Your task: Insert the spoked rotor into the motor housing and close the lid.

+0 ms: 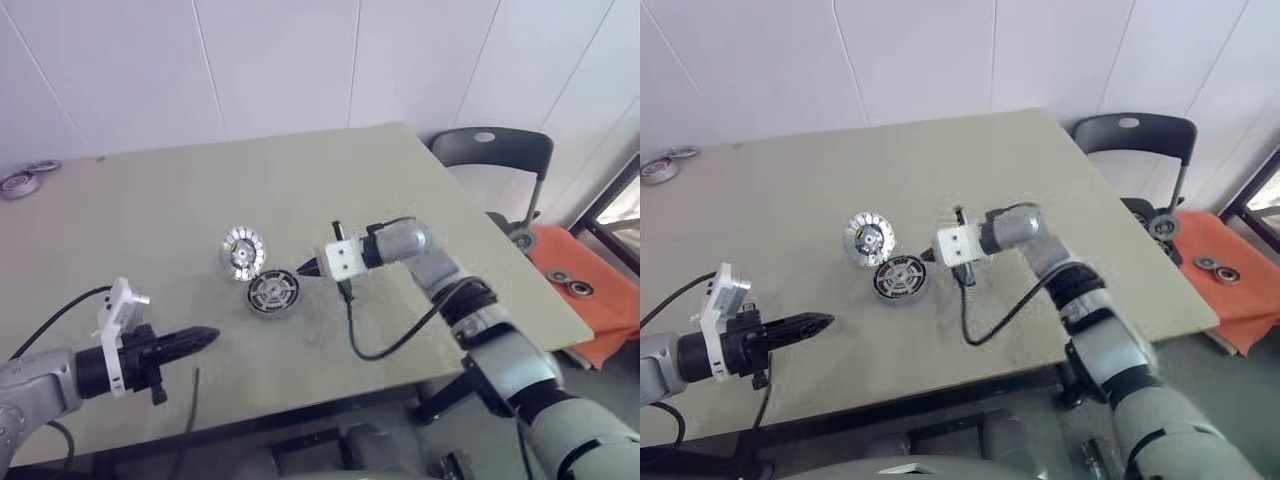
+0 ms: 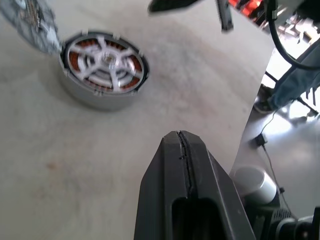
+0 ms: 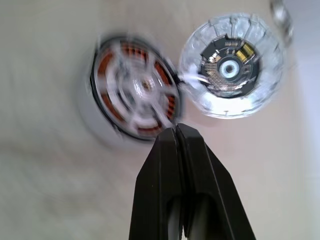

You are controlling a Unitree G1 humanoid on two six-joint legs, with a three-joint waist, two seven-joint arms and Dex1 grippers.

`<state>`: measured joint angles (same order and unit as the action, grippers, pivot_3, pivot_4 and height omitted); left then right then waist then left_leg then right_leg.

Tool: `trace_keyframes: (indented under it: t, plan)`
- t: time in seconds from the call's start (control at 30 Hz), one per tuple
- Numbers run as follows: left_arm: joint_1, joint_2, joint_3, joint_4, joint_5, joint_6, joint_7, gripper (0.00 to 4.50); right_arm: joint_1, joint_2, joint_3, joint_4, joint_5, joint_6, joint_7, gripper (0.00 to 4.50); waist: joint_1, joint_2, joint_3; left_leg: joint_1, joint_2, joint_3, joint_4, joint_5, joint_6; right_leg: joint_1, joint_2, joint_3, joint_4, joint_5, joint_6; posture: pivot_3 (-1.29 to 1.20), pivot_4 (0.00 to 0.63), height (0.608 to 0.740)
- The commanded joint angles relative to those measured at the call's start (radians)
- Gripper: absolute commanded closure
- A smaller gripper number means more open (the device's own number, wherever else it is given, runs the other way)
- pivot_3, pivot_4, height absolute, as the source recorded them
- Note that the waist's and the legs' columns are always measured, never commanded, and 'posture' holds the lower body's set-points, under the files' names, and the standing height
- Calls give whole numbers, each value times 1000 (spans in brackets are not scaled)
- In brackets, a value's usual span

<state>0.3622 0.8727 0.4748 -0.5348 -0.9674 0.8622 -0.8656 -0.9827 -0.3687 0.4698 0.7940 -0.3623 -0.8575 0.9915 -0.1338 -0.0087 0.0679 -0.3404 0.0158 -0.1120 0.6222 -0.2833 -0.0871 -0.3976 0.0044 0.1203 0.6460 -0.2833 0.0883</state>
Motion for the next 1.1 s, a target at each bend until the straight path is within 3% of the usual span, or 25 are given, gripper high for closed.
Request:
trace_keyframes:
  t: [0.03,0.27,0.53,0.8,1.07,1.1]
  plan:
    - [-11,9,4,-29,10,-26,-22,4500,-107,-6,51,46,-103,-250,-106,4454,3,-1,0,0,0,0,0,0,0,0,0,0,0,0,0,0,0,740]
    - [-58,-1,-5,-36,-4,-14,2,4500,-261,-8,160,120,-365,-534,-331,4454,10,-3,-1,1,0,0,1,0,0,1,0,1,1,2,-4,0,0,740]
    - [-56,-32,-6,-79,-23,-8,49,4500,-317,21,308,172,-701,-521,-654,4454,8,-3,-1,2,0,-1,2,0,0,1,0,1,3,3,-5,0,0,740]
    - [-38,-53,2,-107,-45,-2,86,4500,-401,83,418,269,-817,-441,-881,4454,8,-3,-1,1,0,-1,4,0,0,1,0,1,5,3,-5,0,0,740]
    - [-3,-63,6,-112,-44,-9,98,4500,-458,104,481,311,-849,-413,-990,4454,9,-3,-1,2,-1,-2,6,0,0,2,0,1,6,3,-5,0,0,740]
    - [3,-65,7,-111,-43,-10,97,4500,-463,107,483,320,-842,-418,-987,4283,8,-3,-1,2,-1,-2,6,0,0,2,0,1,6,3,-5,0,0,740]
